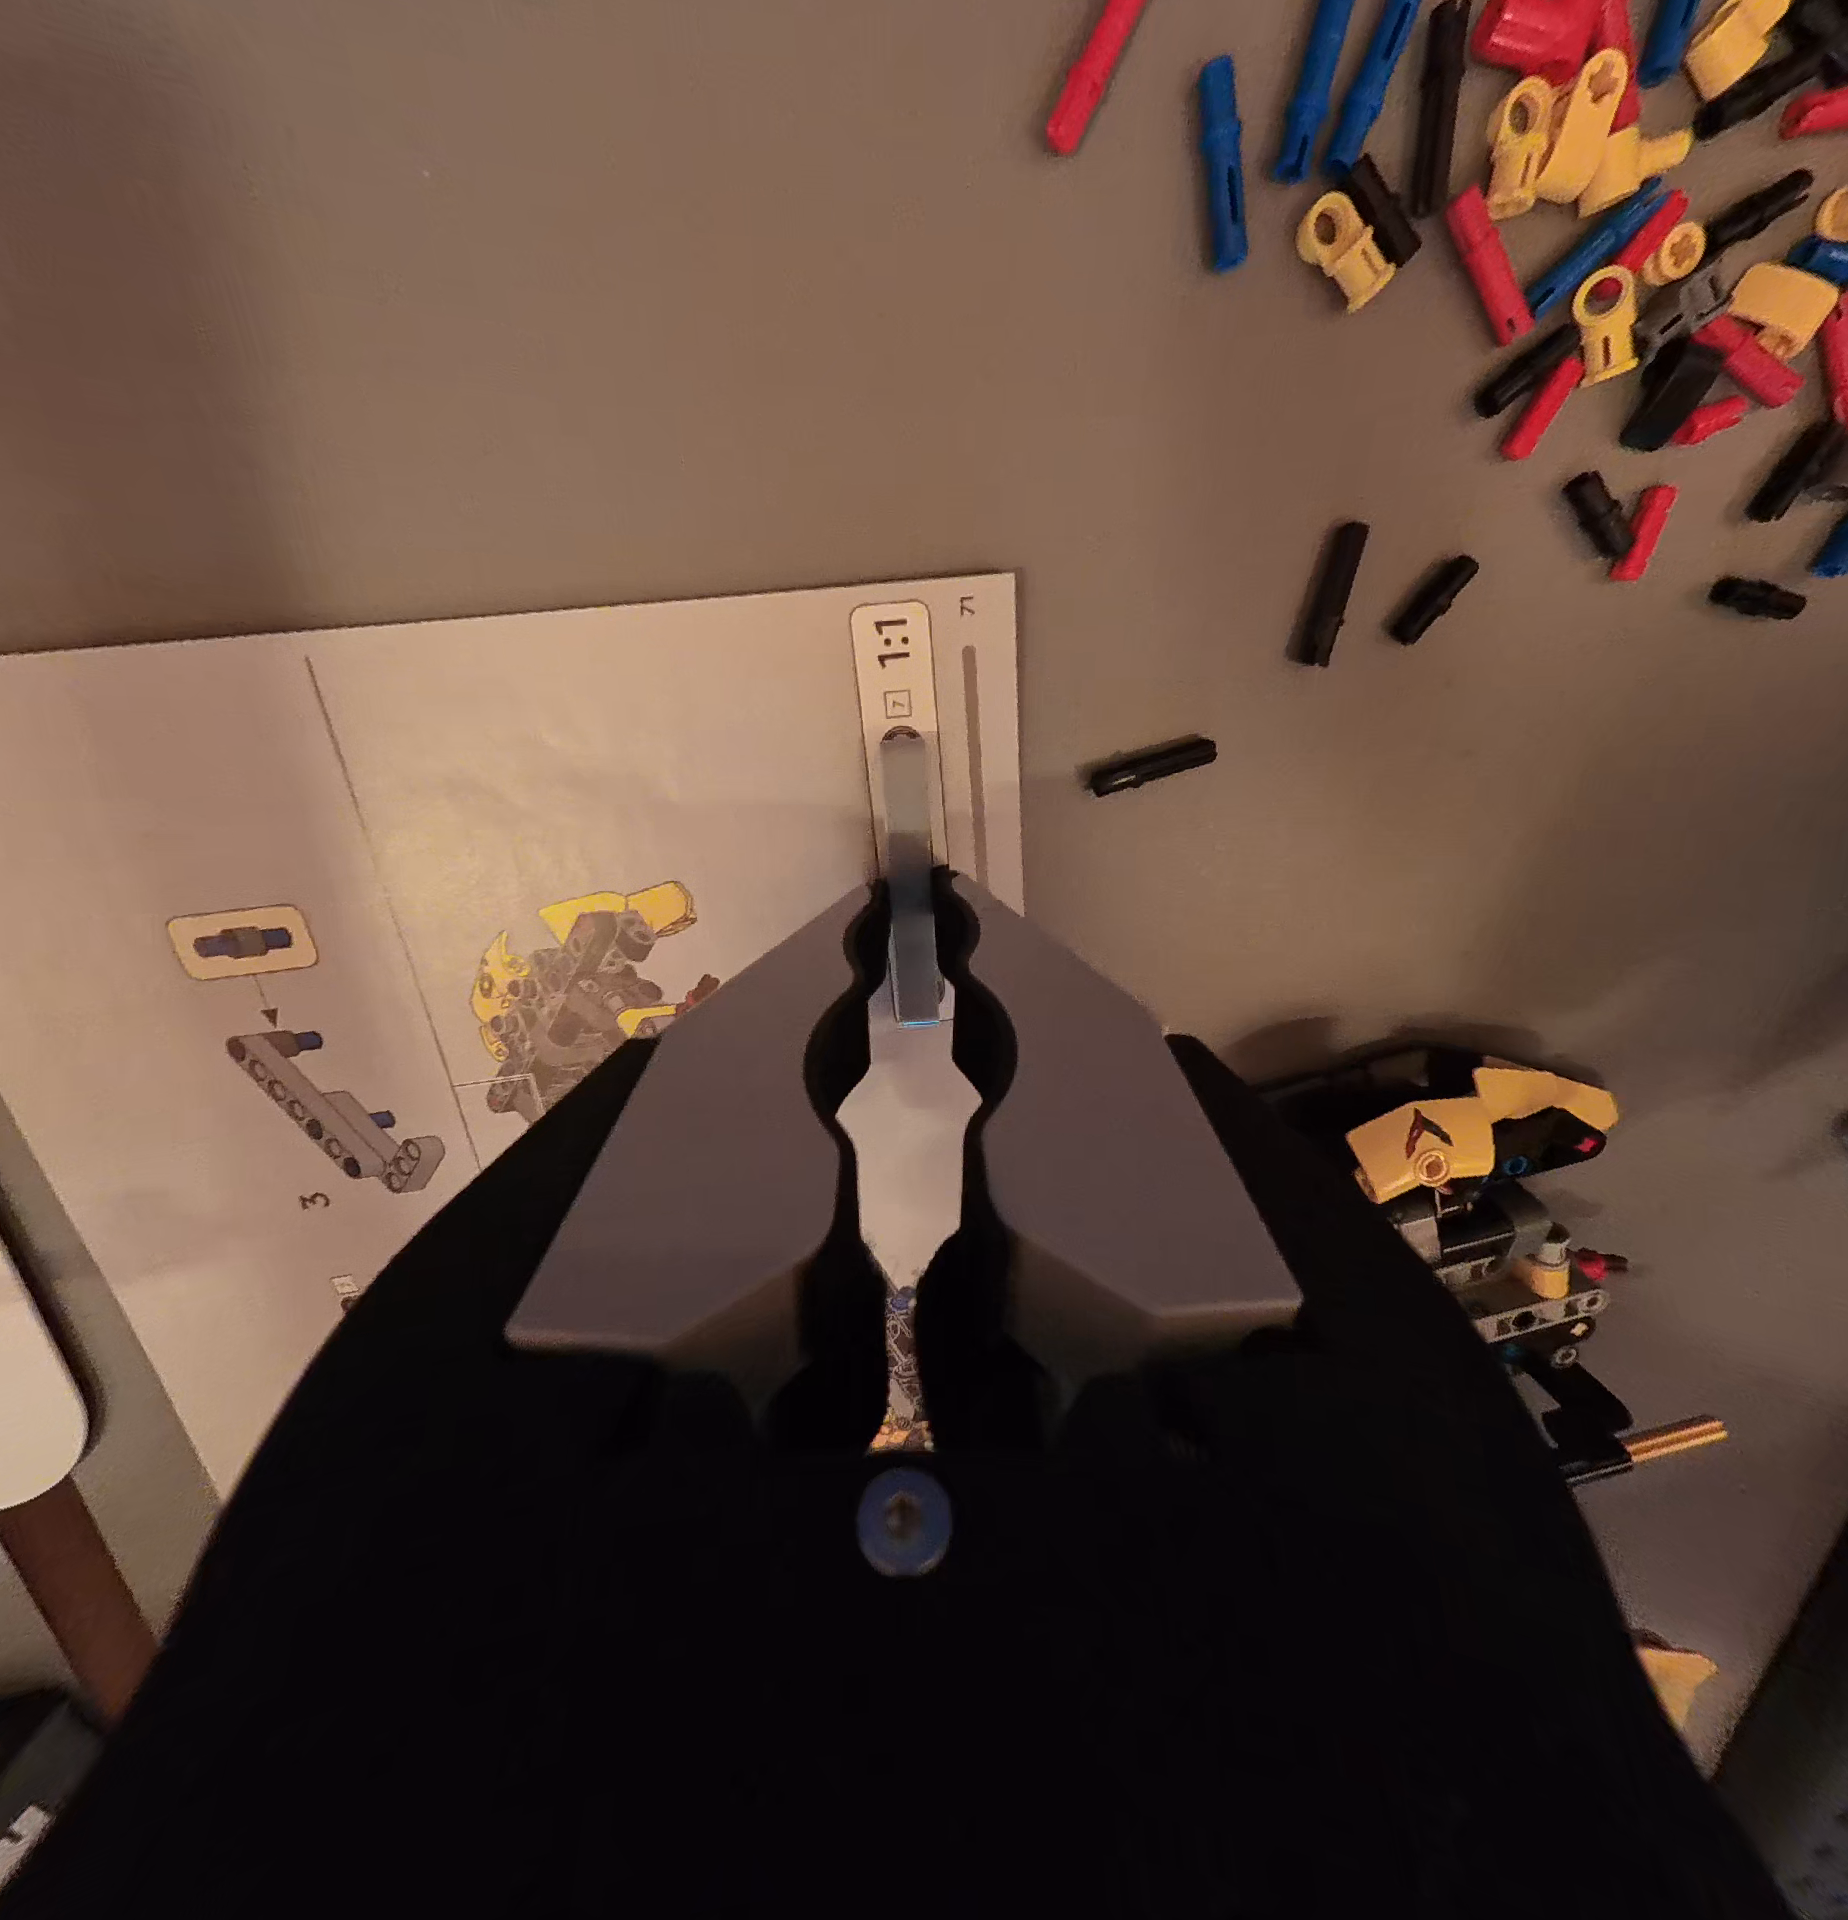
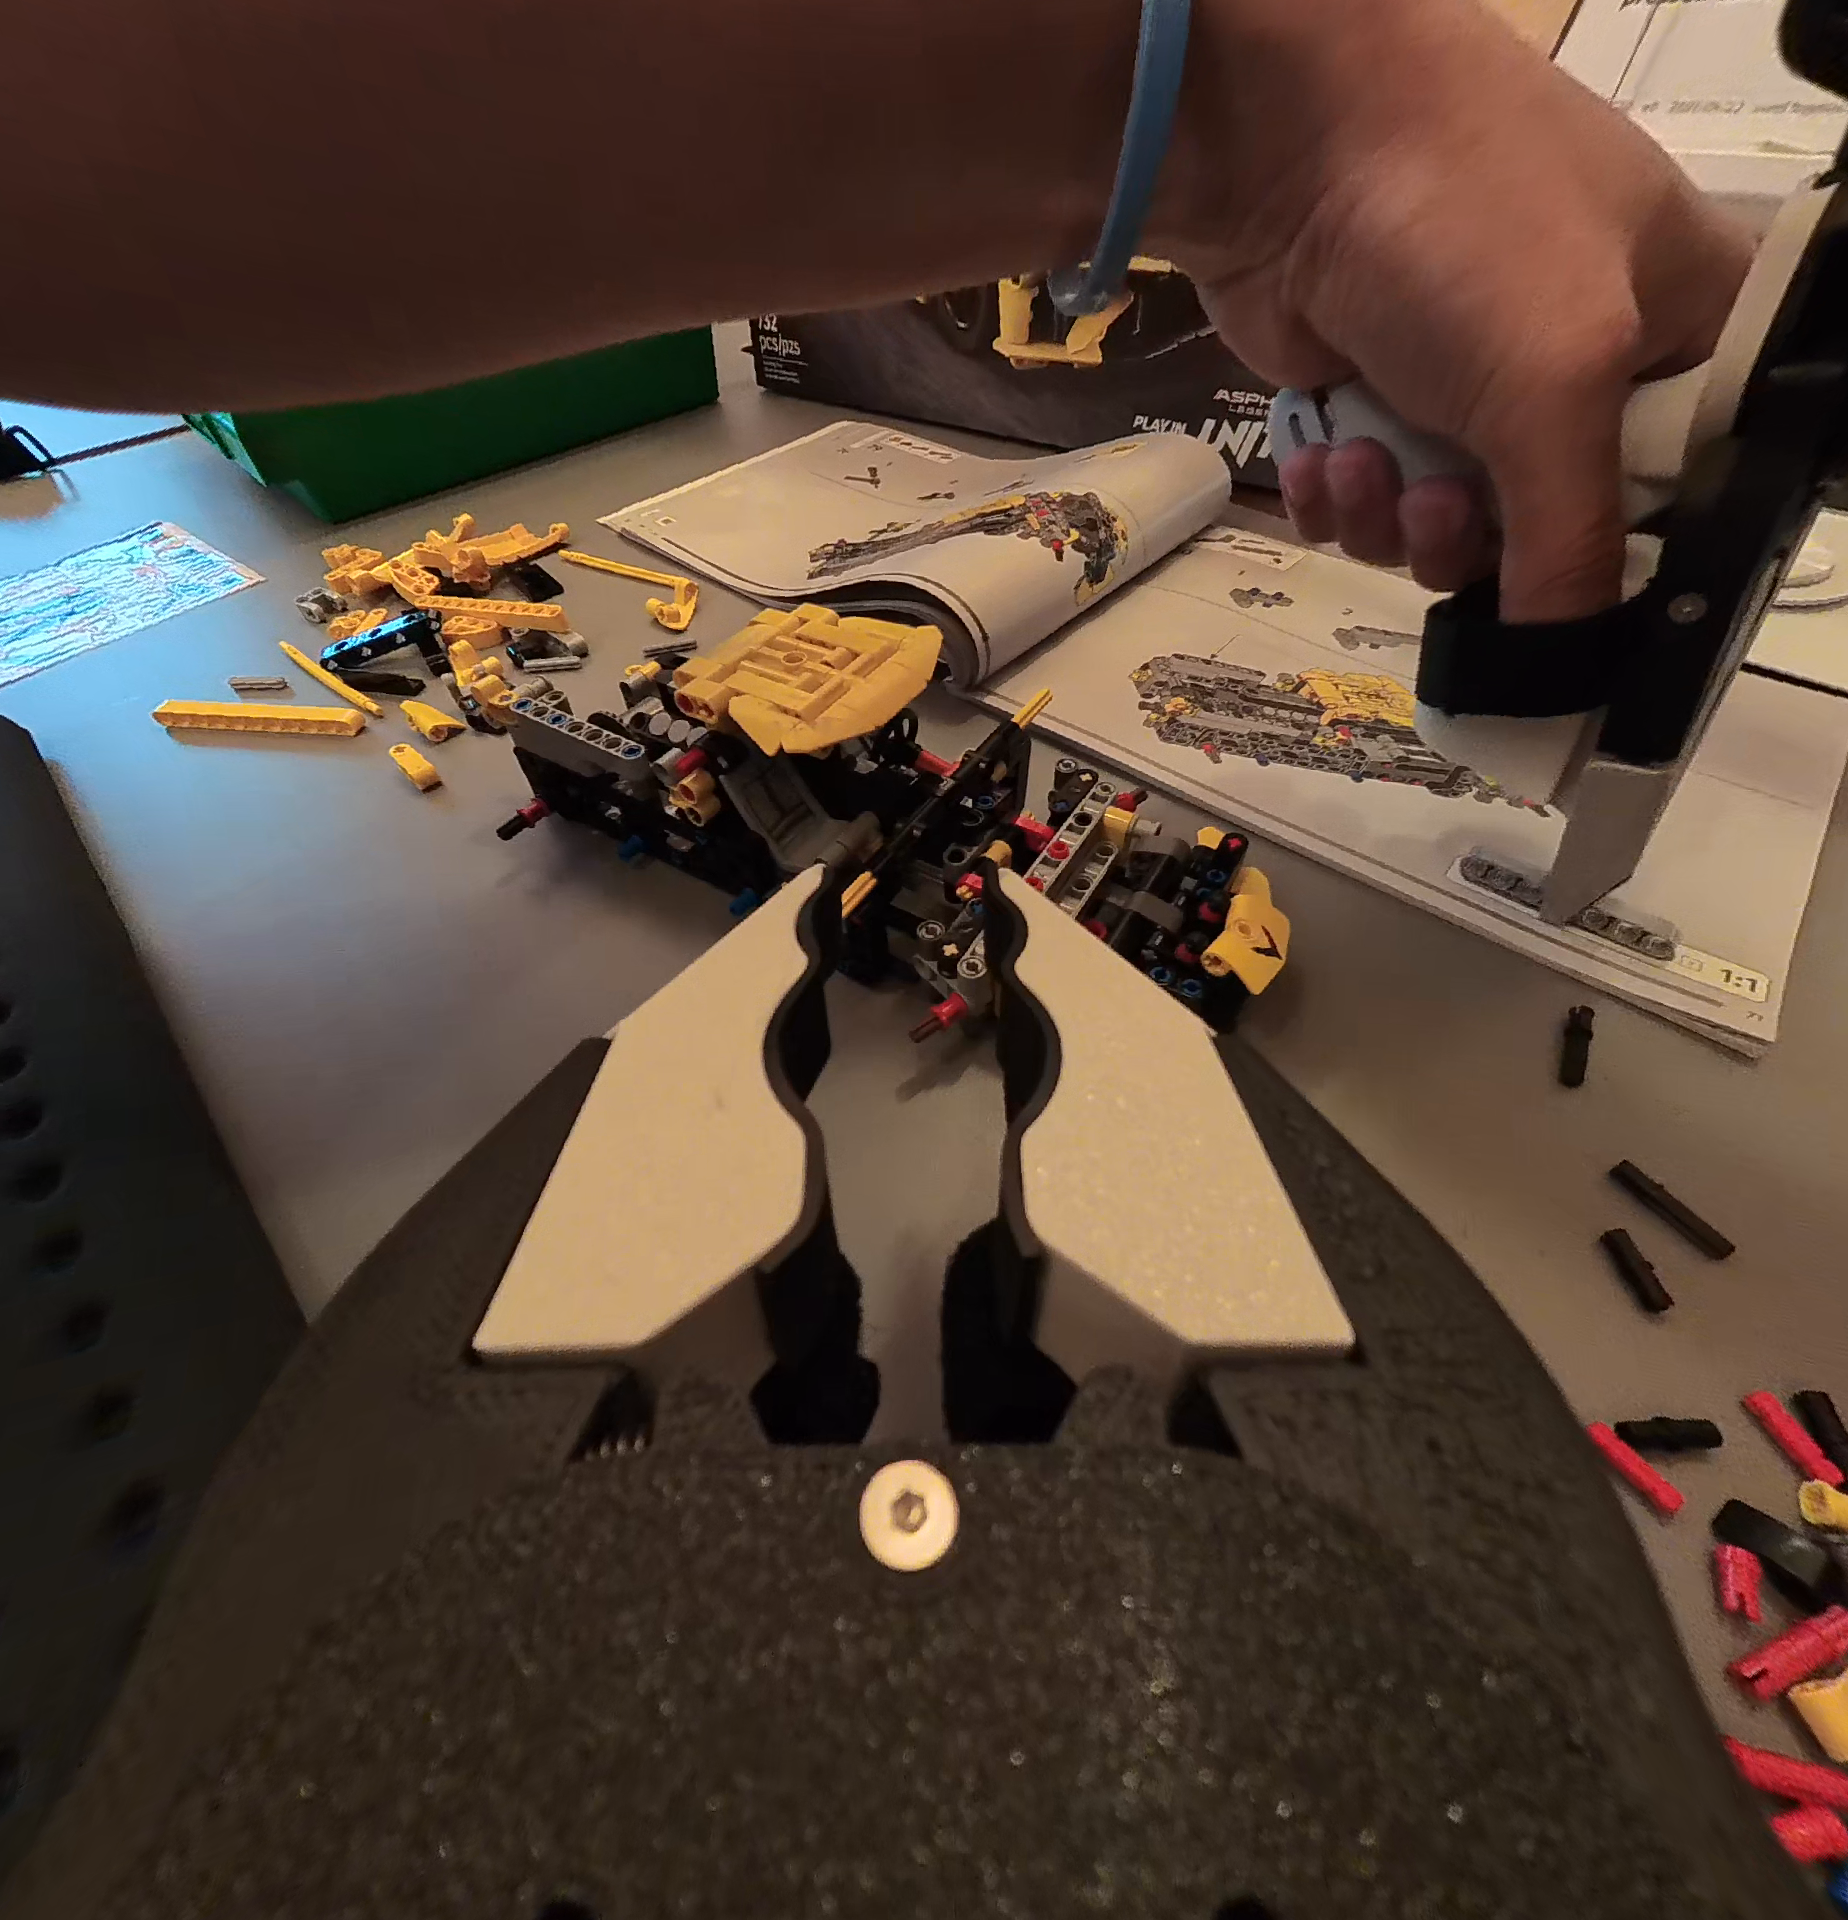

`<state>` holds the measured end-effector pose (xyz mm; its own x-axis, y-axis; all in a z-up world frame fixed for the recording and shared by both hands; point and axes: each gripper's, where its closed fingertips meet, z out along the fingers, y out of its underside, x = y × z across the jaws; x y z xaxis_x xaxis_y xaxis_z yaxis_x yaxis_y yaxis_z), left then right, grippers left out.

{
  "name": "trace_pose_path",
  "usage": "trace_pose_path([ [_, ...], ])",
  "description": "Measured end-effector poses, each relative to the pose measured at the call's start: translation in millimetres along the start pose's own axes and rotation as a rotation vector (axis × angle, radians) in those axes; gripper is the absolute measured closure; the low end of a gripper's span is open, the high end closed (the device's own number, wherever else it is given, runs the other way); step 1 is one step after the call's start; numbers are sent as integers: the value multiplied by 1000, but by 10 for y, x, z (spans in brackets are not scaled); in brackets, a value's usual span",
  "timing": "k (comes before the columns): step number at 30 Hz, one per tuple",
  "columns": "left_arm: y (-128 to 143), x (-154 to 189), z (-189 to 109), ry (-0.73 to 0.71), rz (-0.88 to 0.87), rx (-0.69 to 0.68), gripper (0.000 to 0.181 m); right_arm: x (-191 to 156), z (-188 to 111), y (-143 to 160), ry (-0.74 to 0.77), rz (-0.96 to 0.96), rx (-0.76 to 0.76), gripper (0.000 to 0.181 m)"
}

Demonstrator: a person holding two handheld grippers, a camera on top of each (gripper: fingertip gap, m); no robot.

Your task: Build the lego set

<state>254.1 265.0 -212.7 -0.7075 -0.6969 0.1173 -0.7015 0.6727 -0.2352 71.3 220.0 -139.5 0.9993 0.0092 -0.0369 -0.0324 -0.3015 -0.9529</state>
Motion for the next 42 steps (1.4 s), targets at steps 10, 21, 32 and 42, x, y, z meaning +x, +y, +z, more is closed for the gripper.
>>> trace_pose_path([
  [10, -15, -2, 4, 6, -66, 16, 174, -4, 8, 9, -1, -2, -6, 156],
  [21, 224, 1078, -1125, -76, -186, 375, 174, 795, -470, -134, 350, 127, 137, 156],
  [32, 1464, 2541, -278, -56, -461, 329, 173, 603, -241, -32, 297, 36, 34, 153],
  [42, 1282, 2477, -108, -74, -418, 324, 173, 586, -192, 43, 296, 17, -13, 153],
])
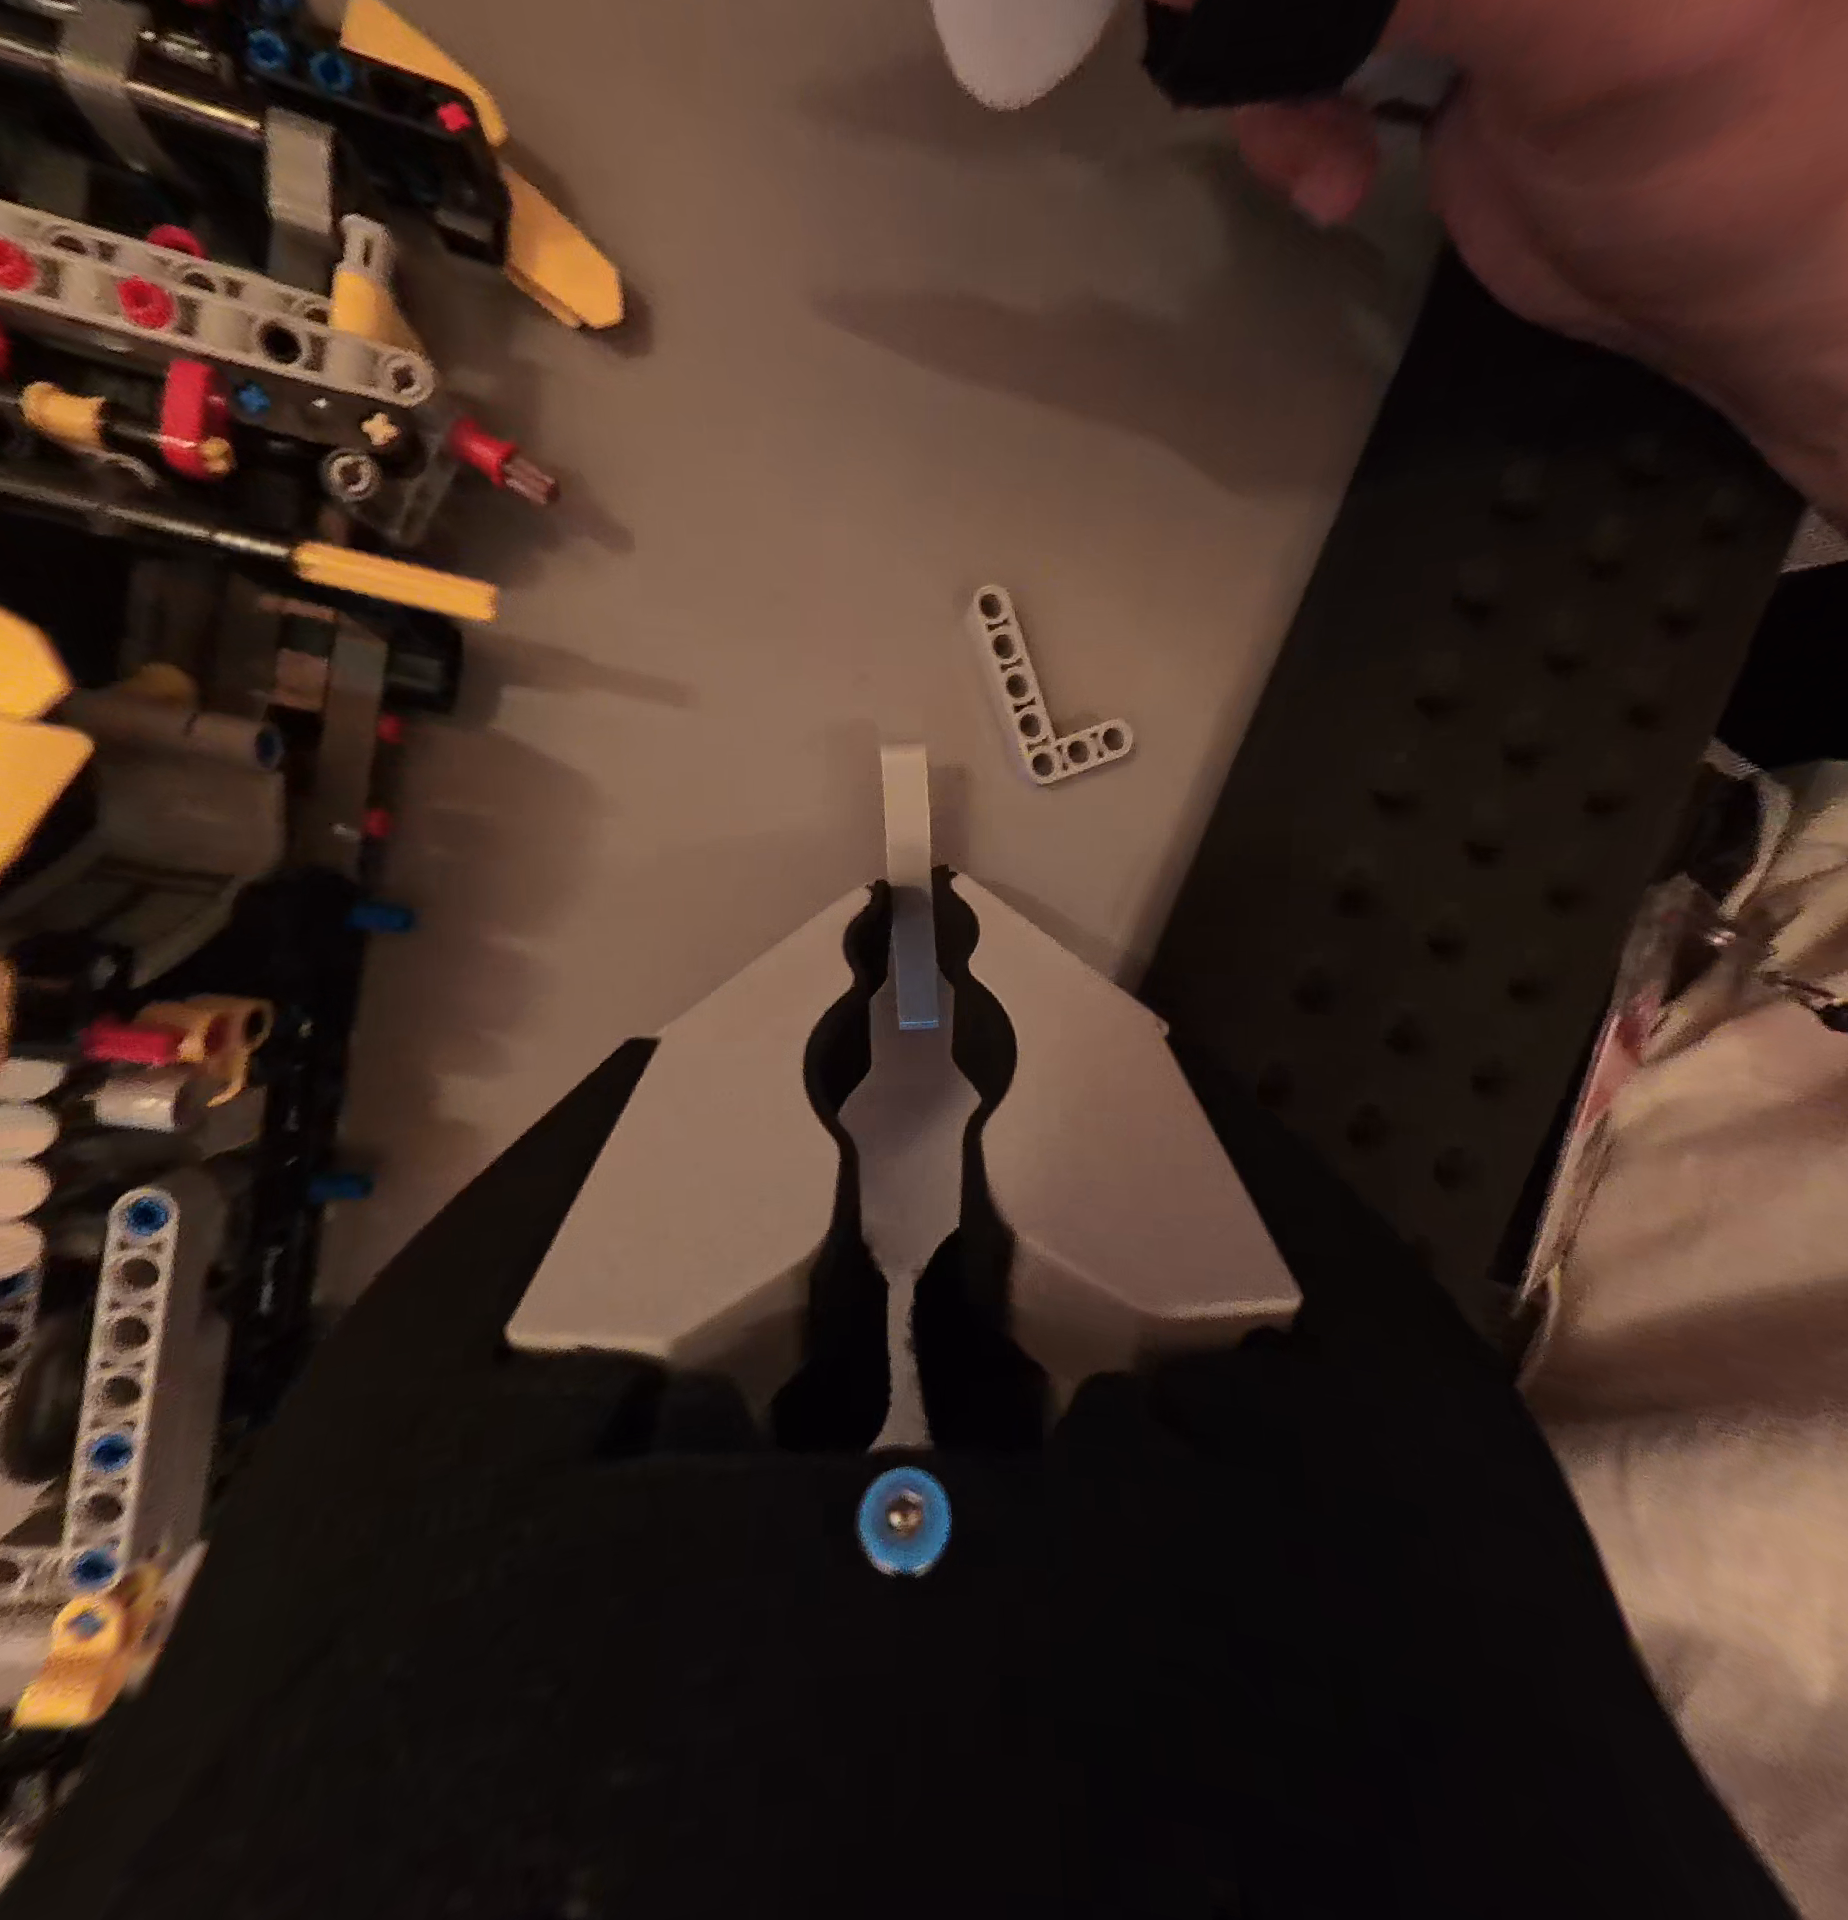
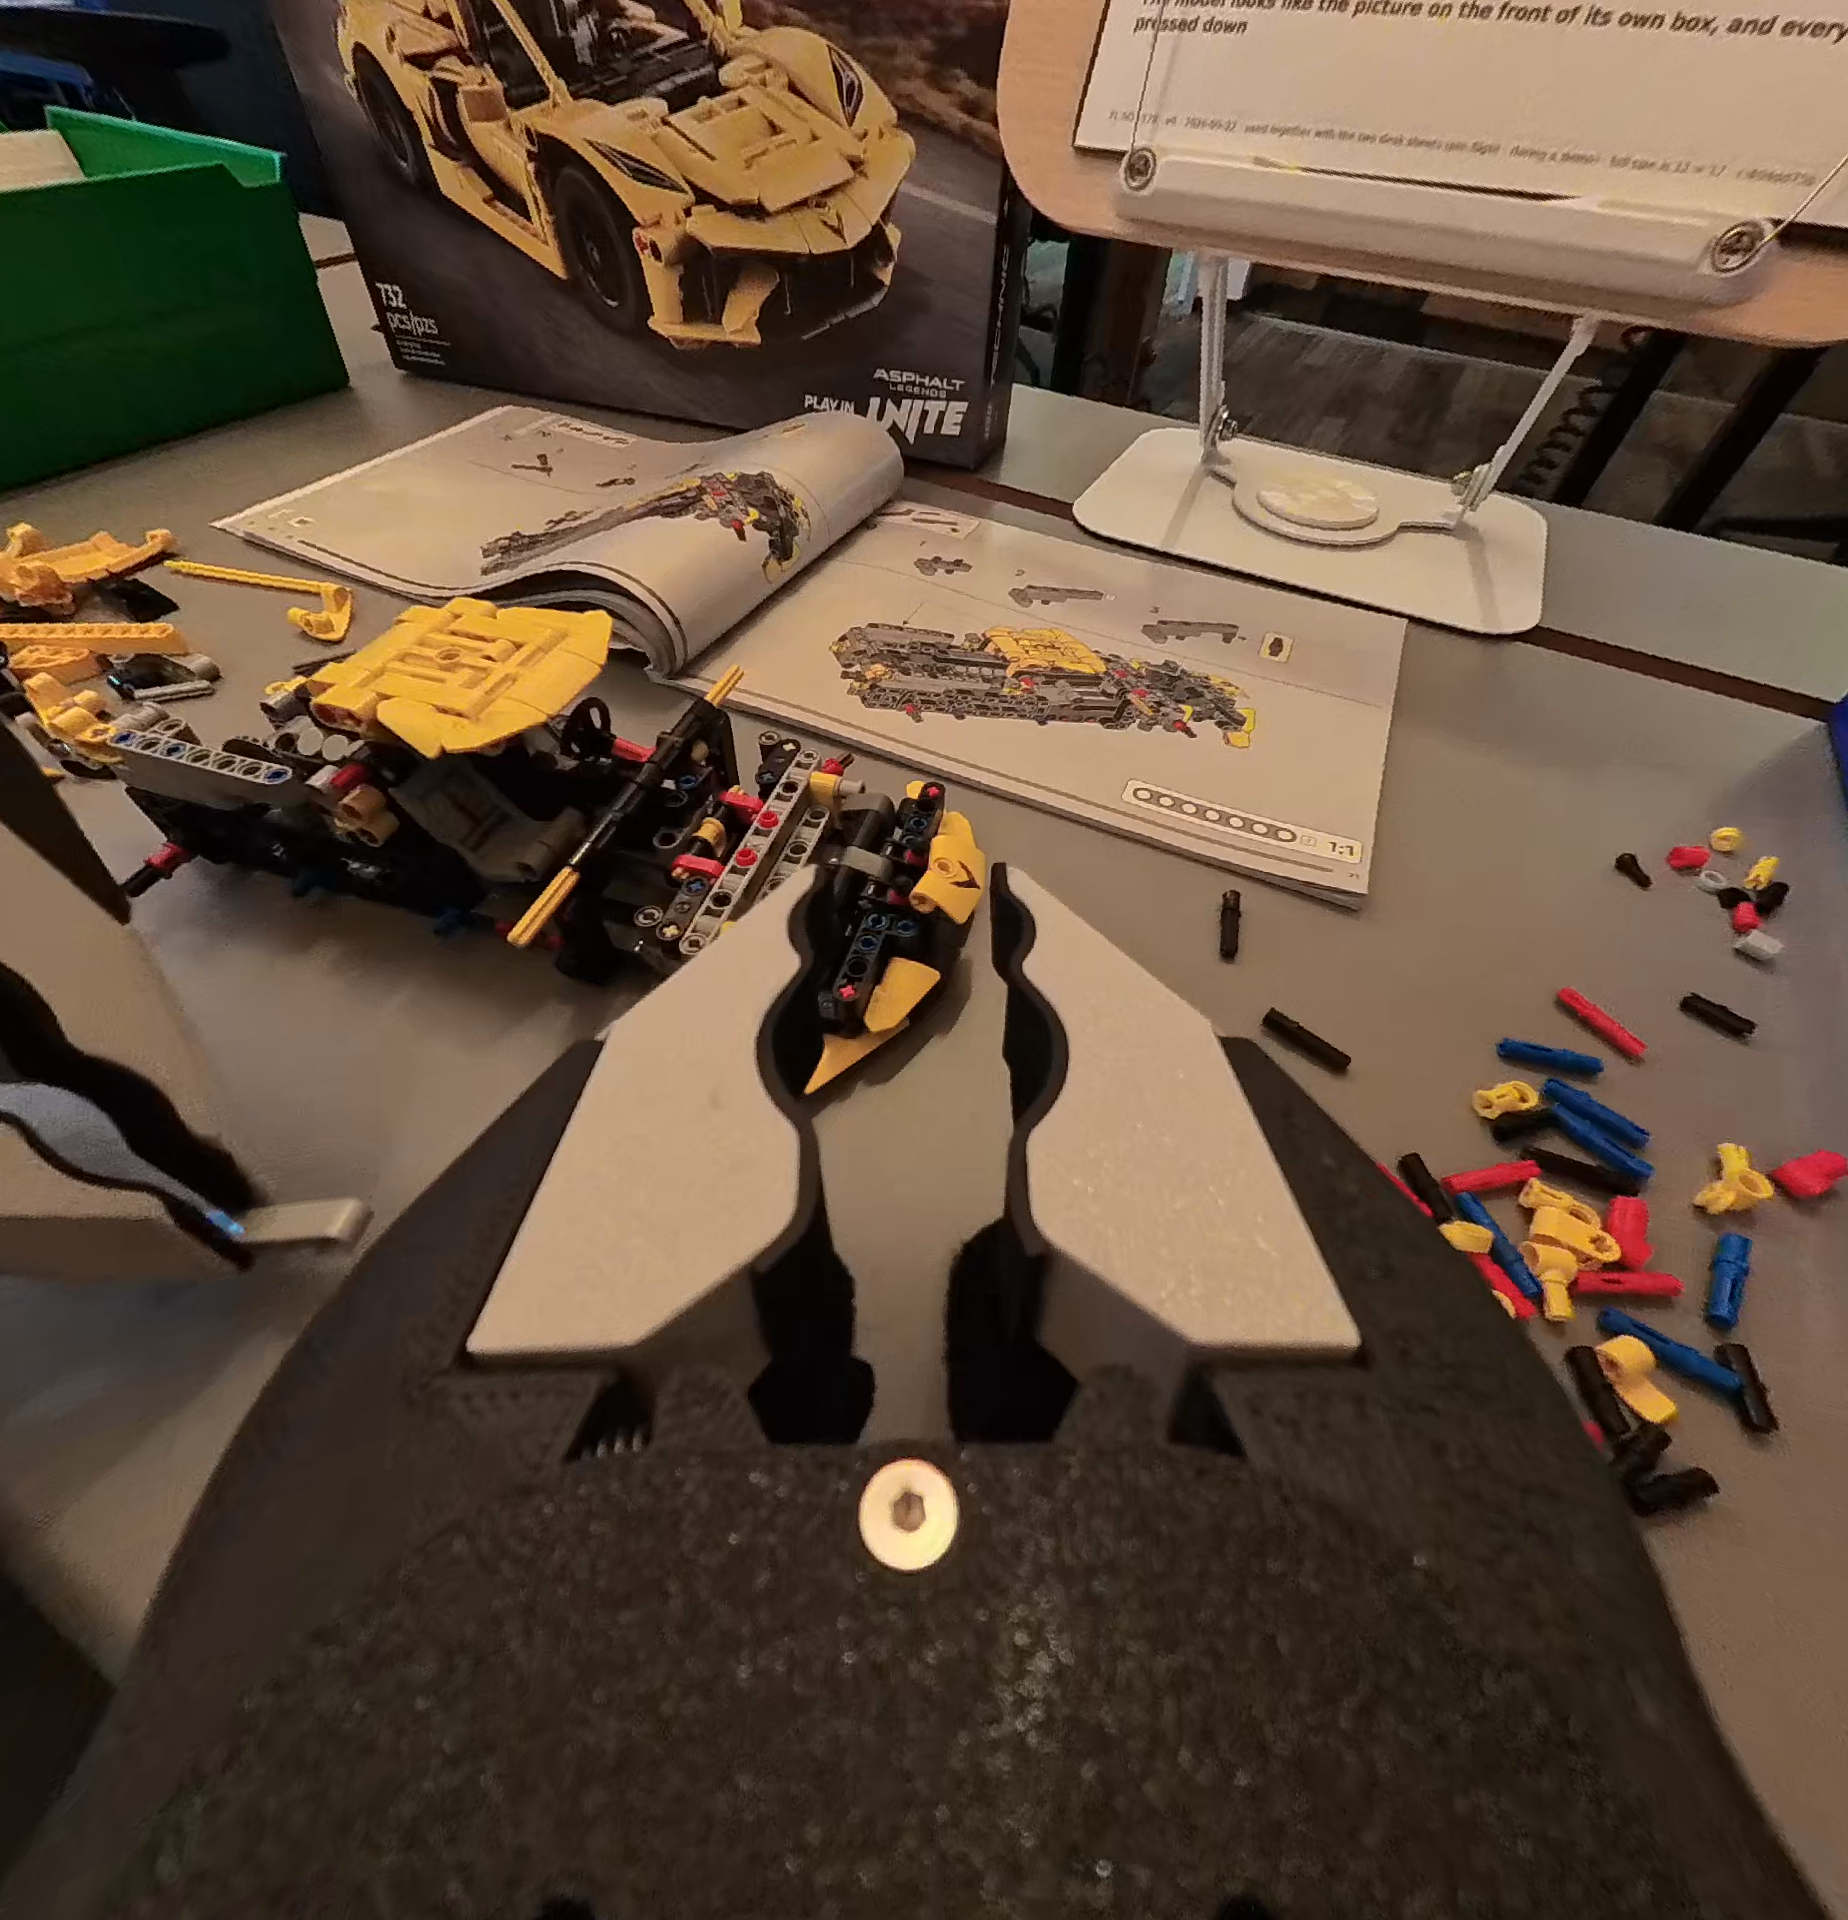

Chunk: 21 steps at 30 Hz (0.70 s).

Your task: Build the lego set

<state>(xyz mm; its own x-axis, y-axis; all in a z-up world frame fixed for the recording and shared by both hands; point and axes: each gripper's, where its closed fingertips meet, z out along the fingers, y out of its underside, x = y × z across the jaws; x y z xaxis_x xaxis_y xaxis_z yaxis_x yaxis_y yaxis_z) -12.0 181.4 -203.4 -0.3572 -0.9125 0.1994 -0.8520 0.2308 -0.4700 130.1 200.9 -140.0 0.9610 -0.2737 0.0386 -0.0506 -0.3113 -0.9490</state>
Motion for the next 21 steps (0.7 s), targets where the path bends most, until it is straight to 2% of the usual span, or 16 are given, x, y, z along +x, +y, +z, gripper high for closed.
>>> trace_pose_path([
  [10, -56, 8, 130, 7, 10, 30, 172, -34, 51, 90, -30, 14, -45, 151],
  [14, -109, 22, 97, 33, 4, 60, 153, -41, 63, 126, -43, 28, -62, 151],
  [17, -307, 22, -87, 63, 15, 189, 150, -20, 47, 122, -40, 36, -58, 150],
  [21, -754, -226, -636, 60, 15, 580, 151, 153, -56, 50, -33, 63, -40, 147],
])
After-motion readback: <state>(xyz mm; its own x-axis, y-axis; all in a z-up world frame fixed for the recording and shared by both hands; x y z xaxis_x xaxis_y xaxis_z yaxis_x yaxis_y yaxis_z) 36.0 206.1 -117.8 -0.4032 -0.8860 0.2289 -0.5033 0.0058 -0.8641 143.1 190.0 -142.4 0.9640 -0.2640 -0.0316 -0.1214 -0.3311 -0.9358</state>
